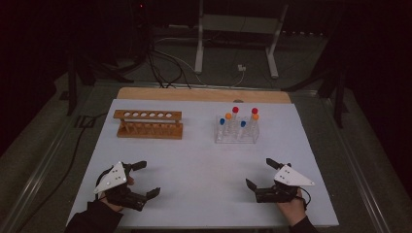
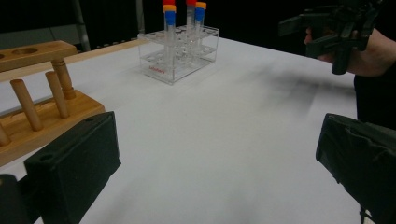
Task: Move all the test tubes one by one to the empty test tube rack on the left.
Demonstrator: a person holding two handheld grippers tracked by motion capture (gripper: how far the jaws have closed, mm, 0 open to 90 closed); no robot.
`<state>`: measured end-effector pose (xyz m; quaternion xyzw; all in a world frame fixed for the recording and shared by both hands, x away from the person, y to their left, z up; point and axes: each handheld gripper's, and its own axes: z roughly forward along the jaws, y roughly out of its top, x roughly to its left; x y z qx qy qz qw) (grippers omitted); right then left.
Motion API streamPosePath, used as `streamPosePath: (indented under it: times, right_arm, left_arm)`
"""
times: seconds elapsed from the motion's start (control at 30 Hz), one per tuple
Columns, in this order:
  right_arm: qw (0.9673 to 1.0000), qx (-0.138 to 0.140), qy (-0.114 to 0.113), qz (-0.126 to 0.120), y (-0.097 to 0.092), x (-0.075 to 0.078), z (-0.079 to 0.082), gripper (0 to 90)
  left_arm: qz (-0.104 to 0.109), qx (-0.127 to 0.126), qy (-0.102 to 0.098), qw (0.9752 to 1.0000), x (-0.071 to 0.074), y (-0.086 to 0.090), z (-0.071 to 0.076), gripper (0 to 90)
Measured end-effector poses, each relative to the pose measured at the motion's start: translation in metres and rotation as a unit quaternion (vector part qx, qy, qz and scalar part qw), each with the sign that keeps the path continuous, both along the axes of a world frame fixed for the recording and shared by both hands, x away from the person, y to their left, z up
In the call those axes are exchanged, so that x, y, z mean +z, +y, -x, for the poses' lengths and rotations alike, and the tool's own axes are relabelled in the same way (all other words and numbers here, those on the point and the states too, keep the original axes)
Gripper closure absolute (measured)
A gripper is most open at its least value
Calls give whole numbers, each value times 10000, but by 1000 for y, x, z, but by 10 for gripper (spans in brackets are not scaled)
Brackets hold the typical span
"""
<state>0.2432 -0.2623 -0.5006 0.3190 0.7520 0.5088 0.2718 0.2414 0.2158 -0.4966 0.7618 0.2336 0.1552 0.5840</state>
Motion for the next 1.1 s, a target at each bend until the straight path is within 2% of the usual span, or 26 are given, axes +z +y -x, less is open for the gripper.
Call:
streamPosePath:
  times: [0.23,0.3,0.47,0.53,0.63,0.77,0.9,1.1]
  right_arm:
    - [9999,43,127,-59,0,0,0,0]
    - [9999,37,150,-1,0,0,0,0]
    - [9990,153,423,5,0,4,0,0]
    - [9989,157,434,32,1,5,1,0]
    - [9984,136,493,233,5,6,2,0]
    - [9976,154,612,289,8,7,1,0]
    - [9973,127,651,302,11,13,3,0]
    - [9976,166,604,288,18,30,3,0]
  left_arm:
    - [-5,-62,47,10000,0,-1,0,4]
    - [-7,-59,50,10000,0,-1,0,4]
    - [-5,-60,42,10000,0,-1,1,4]
    - [15,-58,36,10000,0,0,1,4]
    - [45,-54,31,10000,1,0,1,4]
    - [62,-69,28,10000,1,0,1,4]
    - [63,-62,37,10000,1,0,1,4]
    - [72,-47,34,10000,1,0,1,4]
